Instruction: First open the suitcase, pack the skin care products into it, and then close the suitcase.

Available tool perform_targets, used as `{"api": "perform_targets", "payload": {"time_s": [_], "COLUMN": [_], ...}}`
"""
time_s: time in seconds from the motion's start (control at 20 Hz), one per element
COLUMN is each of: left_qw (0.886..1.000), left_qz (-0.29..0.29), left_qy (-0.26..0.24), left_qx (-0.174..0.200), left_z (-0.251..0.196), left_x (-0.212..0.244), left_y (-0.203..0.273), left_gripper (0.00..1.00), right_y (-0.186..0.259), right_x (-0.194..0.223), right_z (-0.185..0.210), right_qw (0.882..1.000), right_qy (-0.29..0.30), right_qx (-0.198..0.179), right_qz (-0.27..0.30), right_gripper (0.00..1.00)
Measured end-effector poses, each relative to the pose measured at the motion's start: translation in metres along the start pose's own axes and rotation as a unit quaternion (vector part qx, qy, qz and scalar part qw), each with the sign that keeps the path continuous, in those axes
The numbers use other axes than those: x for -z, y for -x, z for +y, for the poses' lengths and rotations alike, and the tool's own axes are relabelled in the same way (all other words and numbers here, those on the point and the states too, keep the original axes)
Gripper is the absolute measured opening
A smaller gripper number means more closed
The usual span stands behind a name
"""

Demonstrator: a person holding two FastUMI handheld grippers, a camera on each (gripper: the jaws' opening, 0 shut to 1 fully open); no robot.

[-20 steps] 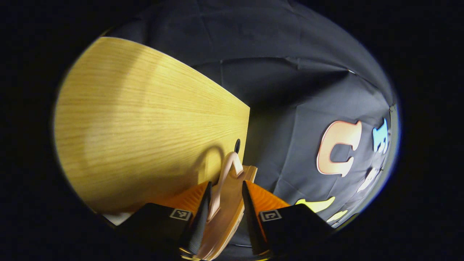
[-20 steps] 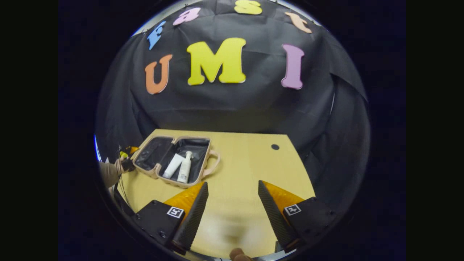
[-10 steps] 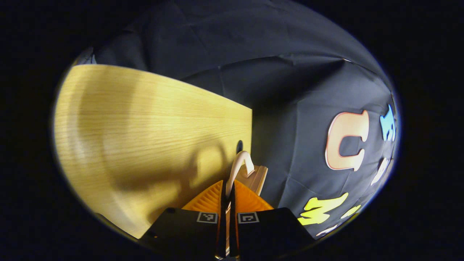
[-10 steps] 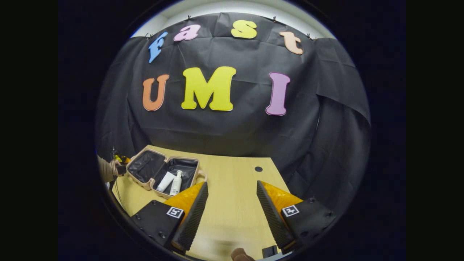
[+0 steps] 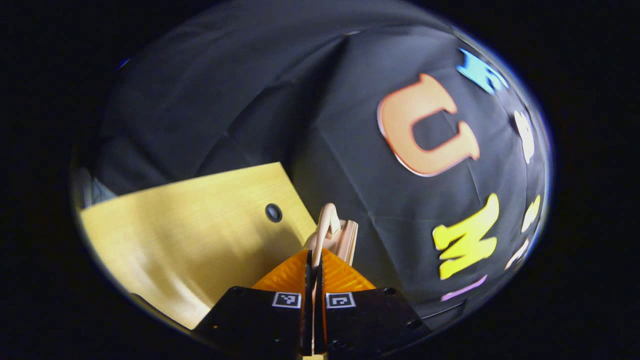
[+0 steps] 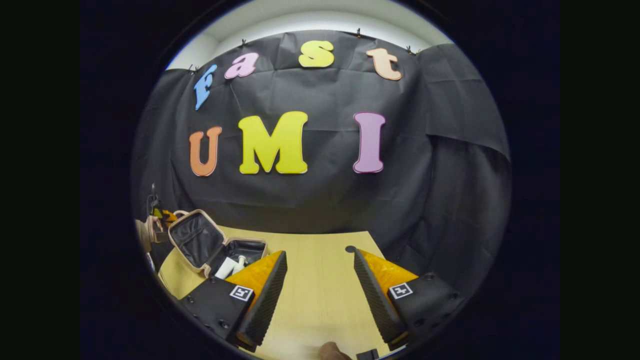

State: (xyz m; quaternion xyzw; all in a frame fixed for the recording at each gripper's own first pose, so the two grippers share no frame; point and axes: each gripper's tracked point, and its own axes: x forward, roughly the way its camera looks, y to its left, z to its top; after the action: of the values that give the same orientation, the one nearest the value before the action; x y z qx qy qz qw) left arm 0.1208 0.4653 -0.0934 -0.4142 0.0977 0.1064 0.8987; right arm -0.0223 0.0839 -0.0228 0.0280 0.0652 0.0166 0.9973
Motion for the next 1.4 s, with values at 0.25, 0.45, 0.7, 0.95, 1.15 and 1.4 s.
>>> {"api": "perform_targets", "payload": {"time_s": [0.25,0.45,0.7,0.95,1.15,1.4], "left_qw": [0.985,0.962,0.915,0.888,0.866,0.82], "left_qz": [-0.03,-0.059,-0.067,-0.047,-0.016,0.009], "left_qy": [-0.171,-0.263,-0.397,-0.454,-0.497,-0.571], "left_qx": [0.018,0.032,0.04,0.053,0.062,0.036], "left_z": [-0.085,-0.141,-0.197,-0.228,-0.239,-0.234], "left_x": [0.014,0.051,0.125,0.199,0.263,0.325], "left_y": [0.019,0.031,0.033,0.024,0.014,-0.013], "left_gripper": [0.04,0.04,0.04,0.04,0.04,0.04], "right_y": [-0.004,-0.01,-0.012,-0.013,-0.012,-0.011], "right_x": [-0.01,-0.011,0.005,0.015,0.024,0.045], "right_z": [-0.019,-0.032,-0.037,-0.053,-0.071,-0.094], "right_qw": [1.0,1.0,1.0,1.0,1.0,0.999], "right_qy": [0.002,0.002,0.002,-0.001,0.006,0.008], "right_qx": [0.0,0.004,-0.007,-0.01,-0.008,-0.001], "right_qz": [-0.02,-0.024,-0.004,0.008,0.017,0.045], "right_gripper": [0.8,0.8,0.78,0.8,0.8,0.8]}}
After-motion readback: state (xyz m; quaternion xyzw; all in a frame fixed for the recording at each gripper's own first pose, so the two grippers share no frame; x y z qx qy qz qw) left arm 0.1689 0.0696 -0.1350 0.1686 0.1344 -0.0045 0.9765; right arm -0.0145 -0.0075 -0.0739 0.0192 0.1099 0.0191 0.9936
